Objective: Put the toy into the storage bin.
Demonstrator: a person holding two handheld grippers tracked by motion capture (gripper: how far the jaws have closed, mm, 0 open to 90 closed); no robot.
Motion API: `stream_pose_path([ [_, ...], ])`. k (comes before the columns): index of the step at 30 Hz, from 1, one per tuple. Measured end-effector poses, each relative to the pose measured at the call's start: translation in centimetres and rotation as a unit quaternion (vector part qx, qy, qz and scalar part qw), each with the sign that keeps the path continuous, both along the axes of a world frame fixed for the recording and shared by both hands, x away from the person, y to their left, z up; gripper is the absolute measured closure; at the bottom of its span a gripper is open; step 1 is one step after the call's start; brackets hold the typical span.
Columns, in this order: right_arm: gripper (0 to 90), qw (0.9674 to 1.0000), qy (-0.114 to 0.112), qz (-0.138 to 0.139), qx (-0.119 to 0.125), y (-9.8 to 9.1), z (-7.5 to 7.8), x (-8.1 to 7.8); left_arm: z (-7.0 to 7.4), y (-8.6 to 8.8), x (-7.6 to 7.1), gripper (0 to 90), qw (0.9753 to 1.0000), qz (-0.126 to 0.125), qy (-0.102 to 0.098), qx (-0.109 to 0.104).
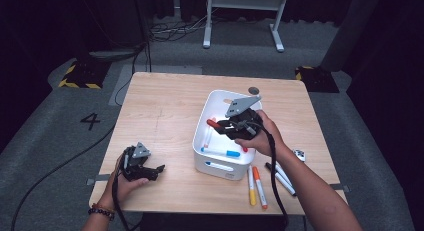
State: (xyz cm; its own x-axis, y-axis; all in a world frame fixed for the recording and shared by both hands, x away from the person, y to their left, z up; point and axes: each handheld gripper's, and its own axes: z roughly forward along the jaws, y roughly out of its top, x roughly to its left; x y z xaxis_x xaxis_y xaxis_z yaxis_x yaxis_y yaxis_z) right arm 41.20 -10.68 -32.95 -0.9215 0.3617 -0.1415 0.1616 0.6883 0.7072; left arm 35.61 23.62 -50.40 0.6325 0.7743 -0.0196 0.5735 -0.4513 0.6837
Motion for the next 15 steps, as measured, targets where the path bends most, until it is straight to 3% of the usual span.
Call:
stream_pose_path([
  [8, 74.5, 0.9975, 0.034, 0.028, -0.055, 0.9, -1.7, 0.1, 0.0, 0.0, 0.0, 15.2, 1.0, 0.0, 0.0, 0.0],
  [13, 74.4, 0.9932, 0.056, 0.042, -0.093, 1.4, -2.7, 0.0, 0.0, 0.0, 0.0, 15.2, 1.0, 0.0, 0.0, 0.0],
  [15, 74.4, 0.9921, 0.055, 0.046, -0.103, 1.6, -3.1, 0.0, 0.0, 0.0, 0.0, 15.2, 1.0, 0.0, 0.0, 0.0],
])
